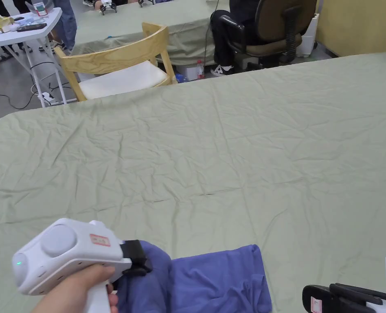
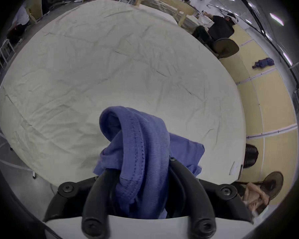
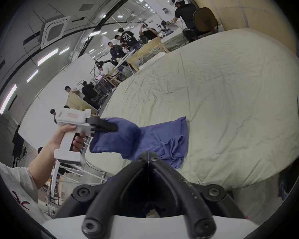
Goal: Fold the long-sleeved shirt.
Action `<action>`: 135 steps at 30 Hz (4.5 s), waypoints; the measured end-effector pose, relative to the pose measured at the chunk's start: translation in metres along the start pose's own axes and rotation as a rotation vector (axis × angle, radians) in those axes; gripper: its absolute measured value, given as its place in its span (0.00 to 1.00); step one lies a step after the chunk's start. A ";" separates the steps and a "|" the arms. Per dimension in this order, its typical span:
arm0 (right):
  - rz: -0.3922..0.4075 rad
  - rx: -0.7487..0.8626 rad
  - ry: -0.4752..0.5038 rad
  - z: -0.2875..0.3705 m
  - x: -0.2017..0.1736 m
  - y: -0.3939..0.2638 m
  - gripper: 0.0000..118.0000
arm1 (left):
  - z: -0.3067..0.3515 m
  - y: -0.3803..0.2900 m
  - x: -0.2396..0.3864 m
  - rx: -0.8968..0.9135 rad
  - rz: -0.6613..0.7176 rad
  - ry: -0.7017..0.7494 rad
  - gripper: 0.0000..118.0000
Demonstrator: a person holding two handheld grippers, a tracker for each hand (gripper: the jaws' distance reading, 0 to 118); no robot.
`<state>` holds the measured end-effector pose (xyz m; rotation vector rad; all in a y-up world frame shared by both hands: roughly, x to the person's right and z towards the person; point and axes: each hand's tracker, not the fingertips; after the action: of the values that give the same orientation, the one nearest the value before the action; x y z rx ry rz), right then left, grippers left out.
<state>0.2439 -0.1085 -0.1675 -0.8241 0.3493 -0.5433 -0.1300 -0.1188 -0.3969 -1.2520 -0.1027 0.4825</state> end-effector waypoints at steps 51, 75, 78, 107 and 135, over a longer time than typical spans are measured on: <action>-0.041 0.018 -0.128 0.036 0.024 0.000 0.01 | -0.141 -0.155 0.154 -0.039 -0.437 0.044 0.00; 0.072 -0.122 -0.209 -0.099 -0.027 0.094 0.01 | 0.029 -0.041 -0.046 0.133 -0.232 -0.078 0.00; 0.118 -0.262 -0.318 -0.143 -0.021 0.089 0.01 | 0.021 -0.040 -0.058 0.108 -0.231 -0.050 0.00; -0.027 -0.463 -0.435 -0.215 0.050 0.045 0.02 | -0.121 -0.001 -0.095 -0.164 -0.033 -0.293 0.95; 0.005 -0.285 -0.124 -0.222 -0.127 0.020 0.02 | 0.002 0.023 -0.178 -0.050 -0.183 -0.138 0.07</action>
<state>0.0377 -0.1558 -0.3133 -1.1263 0.3190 -0.4403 -0.2969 -0.1841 -0.3850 -1.2442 -0.3449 0.4096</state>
